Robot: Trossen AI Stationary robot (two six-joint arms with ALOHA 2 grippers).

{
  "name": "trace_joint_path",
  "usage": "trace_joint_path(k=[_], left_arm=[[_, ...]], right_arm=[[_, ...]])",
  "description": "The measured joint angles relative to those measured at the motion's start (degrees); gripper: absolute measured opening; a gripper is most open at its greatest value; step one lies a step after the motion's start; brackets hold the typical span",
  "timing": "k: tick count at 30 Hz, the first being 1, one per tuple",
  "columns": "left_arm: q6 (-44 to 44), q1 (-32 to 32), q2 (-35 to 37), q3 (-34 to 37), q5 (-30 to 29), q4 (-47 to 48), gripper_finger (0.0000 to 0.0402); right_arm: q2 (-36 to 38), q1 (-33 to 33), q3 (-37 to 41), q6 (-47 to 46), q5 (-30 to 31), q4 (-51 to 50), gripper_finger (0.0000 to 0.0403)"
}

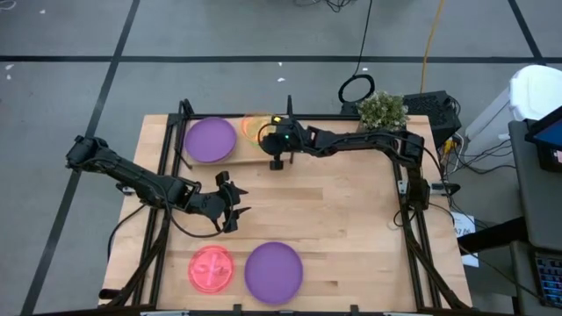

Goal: Place and stack plates onto a shelf
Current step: Stack the orange transparent plate into the green transparent plate on the shelf

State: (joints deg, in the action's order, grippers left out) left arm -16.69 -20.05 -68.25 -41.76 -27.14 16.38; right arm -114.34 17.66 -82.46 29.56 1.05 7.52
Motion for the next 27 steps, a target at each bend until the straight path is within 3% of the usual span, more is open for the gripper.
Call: trace_joint_path(k=[9,19,27], left_arm=[[0.68,0.0,0.0,0.0,-0.03,-0.13,0.0237],[2.01,0.13,0.0,0.0,-0.06,-0.48,0.0237],[1.99,0.13,0.0,0.0,-0.39,-0.57,0.0237]], right_arm=[[0.0,-0.18,1.06,2.45,-0.73,1.52,0.0],[0.0,-2.5,0.66,6.6,5.95,0.95,0.0],[0.0,-2.38,0.66,6.83,6.37,-0.98,0.0]])
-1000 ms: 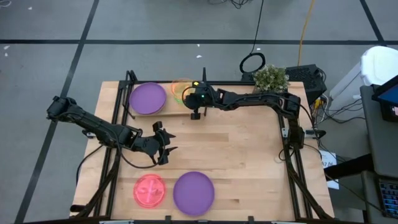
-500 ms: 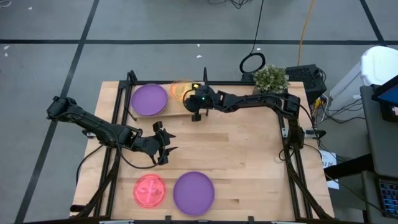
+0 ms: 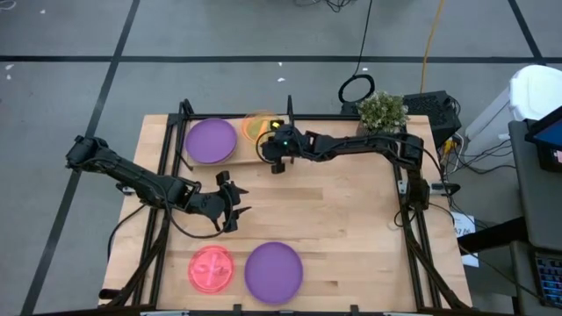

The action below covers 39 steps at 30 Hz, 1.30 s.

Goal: Place and stack plates onto a shelf
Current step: Stack the orange transparent plate into the green transparent plate on the shelf

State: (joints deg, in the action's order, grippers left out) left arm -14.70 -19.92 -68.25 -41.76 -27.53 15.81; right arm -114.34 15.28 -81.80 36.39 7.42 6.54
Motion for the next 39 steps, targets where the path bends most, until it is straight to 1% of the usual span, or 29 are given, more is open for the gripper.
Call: trace_joint_path(k=[4,6,11,14,19,23,27,30,36,39], left_arm=[[0.0,0.0,0.0,0.0,0.0,-0.02,0.0237],[0.0,0.0,0.0,0.0,0.0,-0.02,0.0237],[0.36,0.01,0.0,0.0,-0.02,-0.08,0.0237],[0.88,0.0,0.0,0.0,-0.04,-0.96,0.0237],[2.35,0.02,-0.01,0.0,-0.1,-2.97,0.0237],[2.56,0.02,0.0,0.0,-0.11,-3.08,0.0237],[3.13,0.02,-0.01,0.0,-0.11,-3.11,0.0237],[4.02,0.02,0.0,0.0,-0.11,-3.98,0.0237],[5.5,0.02,0.0,0.0,-0.09,-5.56,0.0237],[5.76,0.02,0.0,0.0,-0.09,-5.7,0.0237]], right_arm=[[0.0,-0.84,-0.02,2.44,0.51,0.04,0.0],[0.0,-1.74,-0.02,5.36,3.07,0.46,0.0],[0.0,-4.55,-0.09,13.39,7.22,2.83,0.0],[-0.02,-5.28,-1.21,13.73,8.88,3.15,0.0],[-0.02,-4.37,-6.07,10.41,9.03,1.88,0.0],[-0.02,-2.13,-10.15,8.43,8.86,-2.81,0.0],[-0.02,-0.39,-12.64,8.71,5.78,-4.2,0.0],[-0.02,0.6,-13.44,7.75,3.22,-3.95,0.0],[-0.02,2.5,-13.55,4.66,-1.43,-0.28,0.0],[-0.02,2.44,-13.44,3.28,-1.51,-2.4,0.0]])
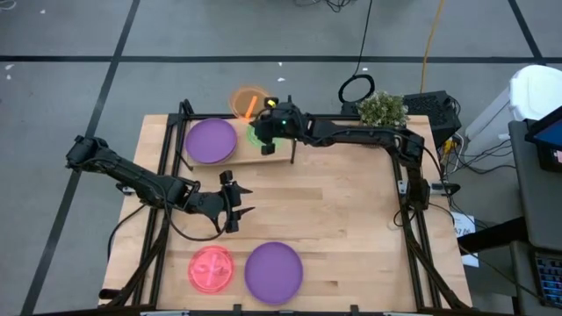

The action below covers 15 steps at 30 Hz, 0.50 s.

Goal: Place and stack plates onto a shelf
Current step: Stack the orange transparent plate into the green transparent plate on the shelf

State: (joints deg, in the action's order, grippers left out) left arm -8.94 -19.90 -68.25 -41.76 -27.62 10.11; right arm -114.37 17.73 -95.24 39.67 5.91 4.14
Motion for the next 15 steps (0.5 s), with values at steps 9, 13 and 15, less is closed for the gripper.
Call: trace_joint_path(k=[9,13,15], left_arm=[[0.95,0.0,-0.01,0.0,0.02,-0.07,0.0237],[0.96,-0.09,-0.01,0.0,0.02,-0.09,0.0237],[0.97,-0.09,0.0,0.0,0.02,-0.07,0.0237]], right_arm=[[0.0,-0.14,2.81,-3.66,1.76,-4.58,0.0],[0.0,-0.38,3.93,-4.43,1.69,-6.32,0.0],[0.0,-0.4,4.98,-4.75,1.49,-6.1,0.0]])
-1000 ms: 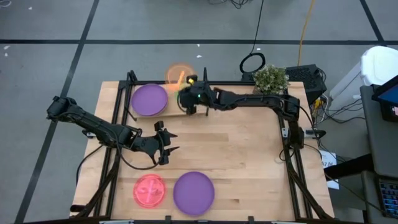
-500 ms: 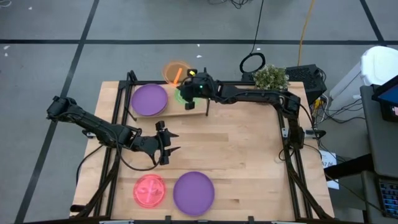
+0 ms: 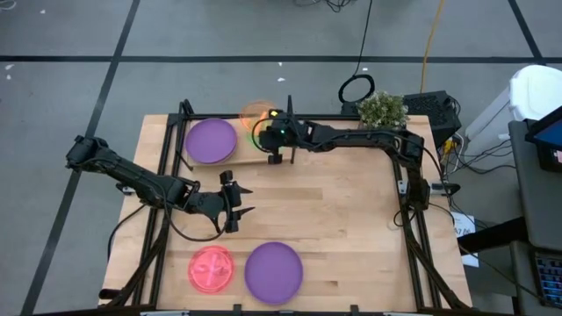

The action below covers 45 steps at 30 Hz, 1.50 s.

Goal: Place and stack plates onto a shelf
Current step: Stack the orange transparent plate into the green transparent plate on the shelf, then stack the violet plate into the violet plate on the shelf

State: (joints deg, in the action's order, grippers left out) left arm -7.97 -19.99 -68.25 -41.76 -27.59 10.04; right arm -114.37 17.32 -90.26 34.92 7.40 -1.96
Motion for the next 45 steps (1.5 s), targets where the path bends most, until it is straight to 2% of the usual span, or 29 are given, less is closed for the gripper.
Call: trace_joint_path(k=[9,13,37,45], left_arm=[[0.04,0.0,-0.01,0.0,0.02,-0.02,0.0237],[0.08,0.04,-0.02,0.0,0.02,-0.02,0.0237],[0.02,0.0,0.0,0.0,0.06,-0.05,0.0237],[0.04,0.0,0.0,0.0,0.07,-0.04,0.0237]], right_arm=[[0.0,-0.57,2.94,0.07,-0.27,-0.62,0.0],[0.0,-0.57,2.94,-0.52,-3.06,-1.56,0.0],[0.0,-0.57,2.96,-1.2,-3.22,-3.06,0.0001],[0.0,-0.57,2.96,-1.19,-3.13,-3.03,0.0034]])
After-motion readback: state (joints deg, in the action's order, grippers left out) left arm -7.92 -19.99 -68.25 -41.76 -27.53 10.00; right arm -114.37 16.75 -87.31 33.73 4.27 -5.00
